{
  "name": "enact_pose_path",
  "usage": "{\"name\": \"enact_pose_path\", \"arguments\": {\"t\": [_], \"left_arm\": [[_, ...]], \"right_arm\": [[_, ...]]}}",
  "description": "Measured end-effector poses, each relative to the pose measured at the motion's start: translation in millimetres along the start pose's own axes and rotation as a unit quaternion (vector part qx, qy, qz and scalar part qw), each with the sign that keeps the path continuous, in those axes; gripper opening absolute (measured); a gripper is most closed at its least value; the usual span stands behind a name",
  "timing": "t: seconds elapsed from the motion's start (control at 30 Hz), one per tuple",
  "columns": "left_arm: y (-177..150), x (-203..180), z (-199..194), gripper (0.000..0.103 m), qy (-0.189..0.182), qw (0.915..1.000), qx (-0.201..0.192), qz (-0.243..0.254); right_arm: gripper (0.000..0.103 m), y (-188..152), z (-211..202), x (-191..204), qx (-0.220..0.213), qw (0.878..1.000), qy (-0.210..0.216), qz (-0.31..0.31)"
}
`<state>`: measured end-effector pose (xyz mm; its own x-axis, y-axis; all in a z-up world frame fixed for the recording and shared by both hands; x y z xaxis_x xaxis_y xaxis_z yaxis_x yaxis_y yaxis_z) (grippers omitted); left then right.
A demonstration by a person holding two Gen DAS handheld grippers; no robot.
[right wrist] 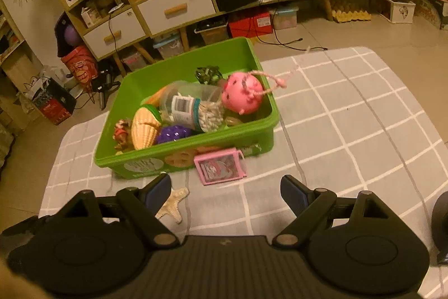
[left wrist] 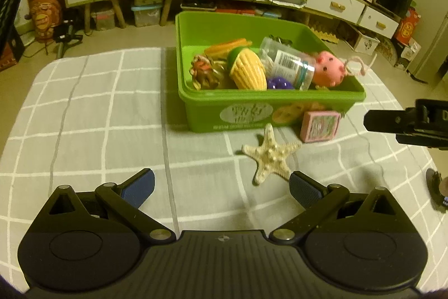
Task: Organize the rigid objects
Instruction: 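Move the left gripper over the starfish while the right approaches the pink card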
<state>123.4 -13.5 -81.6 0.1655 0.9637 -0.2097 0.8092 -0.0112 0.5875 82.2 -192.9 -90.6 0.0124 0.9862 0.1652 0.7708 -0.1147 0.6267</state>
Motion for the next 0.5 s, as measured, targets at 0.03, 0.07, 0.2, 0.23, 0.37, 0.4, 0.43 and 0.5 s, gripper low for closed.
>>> {"name": "enact_pose_path", "arguments": {"t": [0.03,0.07,0.2,0.23,0.37,0.4,0.43,0.5], "left_arm": [[-3,0,1,0.101,0.000,1.0000,0.000,0.002],[-5,1,2,0.101,-0.001,1.0000,0.001,0.004],[-16,1,10,0.101,0.004,0.9998,-0.004,0.017],[-19,3,11,0.101,0.005,0.9998,-0.007,0.020],[-23,4,18,0.101,0.006,0.9997,-0.014,0.021],[-24,3,20,0.101,0.004,0.9997,-0.016,0.020],[-24,2,21,0.101,0.001,0.9996,-0.019,0.020],[-25,0,23,0.101,-0.003,0.9994,-0.024,0.025]], "right_arm": [[0.069,-2,2,-1,0.001,1.000,0.000,0.002],[0.069,-4,5,-2,0.003,1.000,0.000,0.004],[0.069,-11,14,-9,0.008,1.000,-0.002,0.017],[0.069,-12,15,-12,0.006,1.000,-0.005,0.022],[0.069,-14,21,-23,0.005,0.999,-0.008,0.048],[0.069,-15,23,-26,0.007,0.998,-0.006,0.056],[0.069,-16,25,-28,0.010,0.998,-0.003,0.065],[0.069,-19,29,-32,0.015,0.997,0.001,0.078]]}}
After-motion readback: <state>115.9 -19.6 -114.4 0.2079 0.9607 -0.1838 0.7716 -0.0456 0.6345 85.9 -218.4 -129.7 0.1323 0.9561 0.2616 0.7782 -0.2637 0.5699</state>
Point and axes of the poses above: each gripper's, at about its wrist camera, not at the fingertips, and z roughly the way its jaws point, x to its left, y to its top, the point moved 6 cm from there along z, roughly the way its jaws point, and after that the axes turned 8 degrees about -z, right-handed, at the moved point
